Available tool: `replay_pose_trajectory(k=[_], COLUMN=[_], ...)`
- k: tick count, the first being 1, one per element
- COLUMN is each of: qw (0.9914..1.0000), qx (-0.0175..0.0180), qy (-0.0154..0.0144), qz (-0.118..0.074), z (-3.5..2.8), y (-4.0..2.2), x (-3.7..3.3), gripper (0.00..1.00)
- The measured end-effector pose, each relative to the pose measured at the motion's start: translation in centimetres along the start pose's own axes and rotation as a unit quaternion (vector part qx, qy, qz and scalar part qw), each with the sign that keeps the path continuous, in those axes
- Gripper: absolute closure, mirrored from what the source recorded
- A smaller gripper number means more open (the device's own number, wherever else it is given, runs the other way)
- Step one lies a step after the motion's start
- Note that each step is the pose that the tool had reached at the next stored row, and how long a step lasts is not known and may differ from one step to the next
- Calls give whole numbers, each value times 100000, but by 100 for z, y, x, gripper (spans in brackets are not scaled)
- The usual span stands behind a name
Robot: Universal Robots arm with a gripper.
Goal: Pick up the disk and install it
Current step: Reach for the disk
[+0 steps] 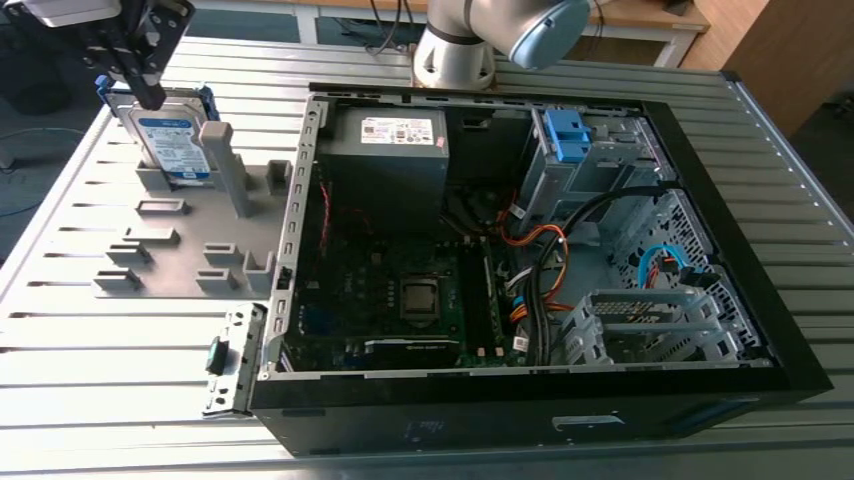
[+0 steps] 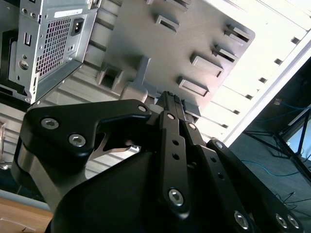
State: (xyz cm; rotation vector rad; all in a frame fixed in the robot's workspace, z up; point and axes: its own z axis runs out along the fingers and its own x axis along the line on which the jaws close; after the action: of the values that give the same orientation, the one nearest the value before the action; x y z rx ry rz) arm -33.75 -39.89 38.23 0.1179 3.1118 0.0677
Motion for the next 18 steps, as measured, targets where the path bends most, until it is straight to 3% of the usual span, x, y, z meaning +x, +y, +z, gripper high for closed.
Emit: replay_pose_trajectory(k=[18], qw=[100000], qx=[-2], qy=[-4], qz=[4], z=[14], y=[-4], x=[116], gripper=[89])
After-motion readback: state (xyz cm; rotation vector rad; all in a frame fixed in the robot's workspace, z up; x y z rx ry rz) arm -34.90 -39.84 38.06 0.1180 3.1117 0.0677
